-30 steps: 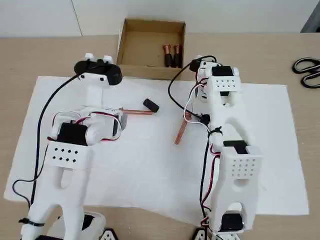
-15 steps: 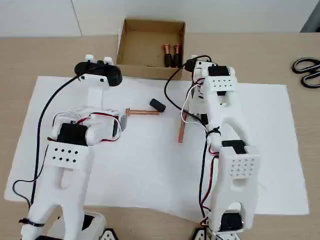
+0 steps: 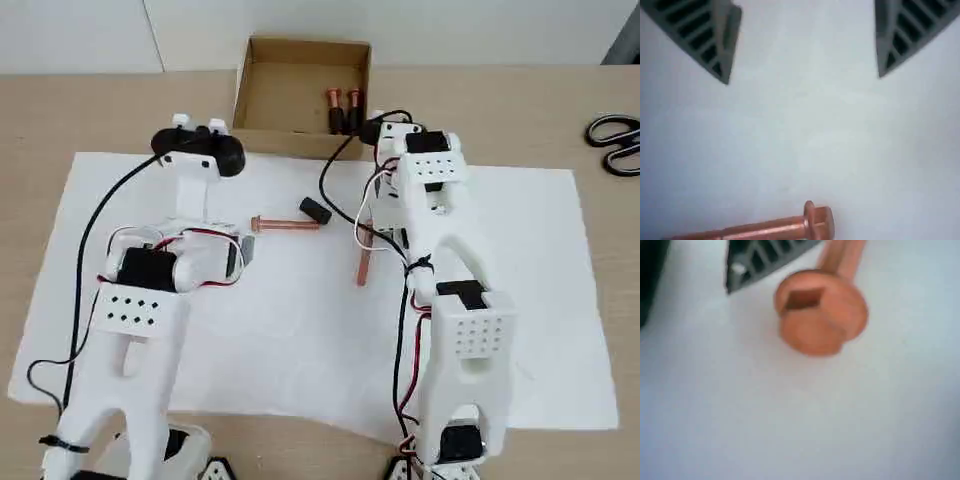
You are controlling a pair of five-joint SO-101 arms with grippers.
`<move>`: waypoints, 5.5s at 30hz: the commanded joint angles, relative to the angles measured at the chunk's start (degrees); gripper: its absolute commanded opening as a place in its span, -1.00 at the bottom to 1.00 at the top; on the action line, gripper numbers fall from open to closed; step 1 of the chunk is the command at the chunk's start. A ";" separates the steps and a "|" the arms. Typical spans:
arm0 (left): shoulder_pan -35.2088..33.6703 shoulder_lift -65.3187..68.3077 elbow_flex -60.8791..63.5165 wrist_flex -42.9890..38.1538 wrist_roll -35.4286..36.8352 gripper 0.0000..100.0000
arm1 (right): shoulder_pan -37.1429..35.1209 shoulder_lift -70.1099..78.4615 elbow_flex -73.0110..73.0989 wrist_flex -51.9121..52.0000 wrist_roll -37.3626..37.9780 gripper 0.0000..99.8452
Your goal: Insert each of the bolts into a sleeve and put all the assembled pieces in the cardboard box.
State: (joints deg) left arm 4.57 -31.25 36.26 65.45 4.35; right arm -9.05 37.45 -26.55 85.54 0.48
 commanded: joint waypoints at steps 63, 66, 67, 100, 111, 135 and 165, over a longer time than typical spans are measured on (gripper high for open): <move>0.35 -0.44 -0.13 -0.88 -0.18 -0.64 | 0.75 3.30 -9.58 1.45 2.46 -0.62; 0.26 -0.44 -0.13 -0.88 -0.18 -0.64 | 0.48 3.21 -9.67 1.45 2.46 -0.62; 0.26 -0.44 -0.13 -0.88 -0.18 -0.64 | 0.40 3.21 -9.67 1.45 2.46 -0.62; 0.26 -0.44 -0.13 -0.88 -0.18 -0.64 | 2.07 9.80 -9.58 0.13 1.14 -0.82; 0.26 -0.44 -0.13 -0.88 -0.18 -0.64 | 3.38 8.57 -9.67 0.92 1.14 -0.98; 0.62 6.33 -9.54 -0.79 5.19 -0.64 | 3.38 -14.46 -9.49 10.95 1.14 -0.99; 21.19 59.52 -61.93 18.73 25.76 -0.64 | 14.64 -16.57 -9.32 11.56 1.58 -0.99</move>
State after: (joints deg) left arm 24.97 28.09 -21.67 85.49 28.18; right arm 5.10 25.23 -35.43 96.53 1.98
